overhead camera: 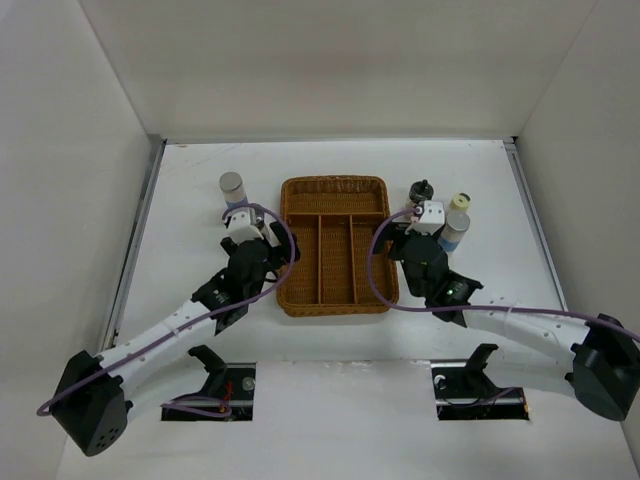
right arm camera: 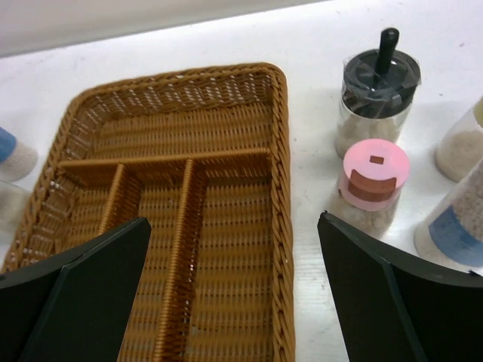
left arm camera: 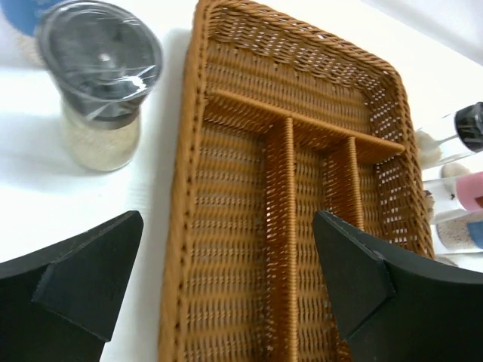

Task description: Organize the condiment bottles

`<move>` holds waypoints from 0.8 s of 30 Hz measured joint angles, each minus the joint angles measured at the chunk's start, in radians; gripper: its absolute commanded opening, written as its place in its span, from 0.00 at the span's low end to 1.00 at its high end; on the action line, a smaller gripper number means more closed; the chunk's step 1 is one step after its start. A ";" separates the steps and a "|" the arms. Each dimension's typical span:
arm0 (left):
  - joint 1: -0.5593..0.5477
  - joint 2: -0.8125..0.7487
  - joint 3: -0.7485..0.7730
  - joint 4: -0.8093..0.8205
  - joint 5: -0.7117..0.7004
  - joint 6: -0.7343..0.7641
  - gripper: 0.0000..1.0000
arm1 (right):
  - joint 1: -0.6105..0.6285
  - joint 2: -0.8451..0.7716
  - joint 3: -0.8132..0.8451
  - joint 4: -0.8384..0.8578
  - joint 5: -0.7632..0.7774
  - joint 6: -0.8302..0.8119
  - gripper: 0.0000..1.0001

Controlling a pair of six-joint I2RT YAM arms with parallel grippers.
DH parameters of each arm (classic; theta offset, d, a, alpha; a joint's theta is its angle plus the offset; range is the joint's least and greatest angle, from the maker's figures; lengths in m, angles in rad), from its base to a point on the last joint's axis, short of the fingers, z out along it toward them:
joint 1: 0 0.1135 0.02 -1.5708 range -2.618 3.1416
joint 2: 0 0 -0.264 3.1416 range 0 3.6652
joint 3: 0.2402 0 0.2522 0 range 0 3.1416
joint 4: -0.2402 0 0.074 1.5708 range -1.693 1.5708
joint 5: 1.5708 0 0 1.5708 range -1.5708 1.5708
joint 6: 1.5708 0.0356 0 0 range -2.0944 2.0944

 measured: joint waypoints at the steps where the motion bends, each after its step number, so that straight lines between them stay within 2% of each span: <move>1: 0.001 -0.018 0.000 -0.018 -0.003 0.000 1.00 | 0.000 -0.003 -0.004 0.015 -0.002 -0.001 1.00; 8: 0.015 -0.232 -0.001 -0.068 -0.035 0.057 1.00 | 0.047 0.000 -0.038 0.082 -0.012 0.005 1.00; 15: 0.071 -0.217 0.031 -0.169 -0.127 0.122 1.00 | 0.100 0.033 -0.064 0.156 -0.047 0.005 1.00; 16: 0.079 -0.212 0.032 -0.179 -0.133 0.127 1.00 | 0.102 0.032 -0.071 0.165 -0.053 0.006 0.92; 17: 0.087 -0.206 0.037 -0.188 -0.137 0.133 0.97 | 0.104 0.031 -0.079 0.174 -0.067 0.006 0.73; 18: 0.097 -0.195 0.044 -0.193 -0.139 0.139 0.81 | 0.103 0.029 -0.085 0.176 -0.083 0.003 0.55; 19: 0.109 -0.180 0.053 -0.195 -0.141 0.145 0.66 | 0.103 0.026 -0.090 0.180 -0.104 0.005 0.43; 20: 0.119 -0.163 0.064 -0.195 -0.142 0.149 0.56 | 0.101 0.024 -0.092 0.183 -0.124 0.011 0.35; 22: 0.136 -0.122 0.088 -0.196 -0.143 0.161 0.59 | 0.095 0.018 -0.095 0.192 -0.156 0.024 0.34; 24: 0.147 -0.066 0.116 -0.199 -0.143 0.168 0.73 | 0.085 0.013 -0.095 0.196 -0.178 0.035 0.42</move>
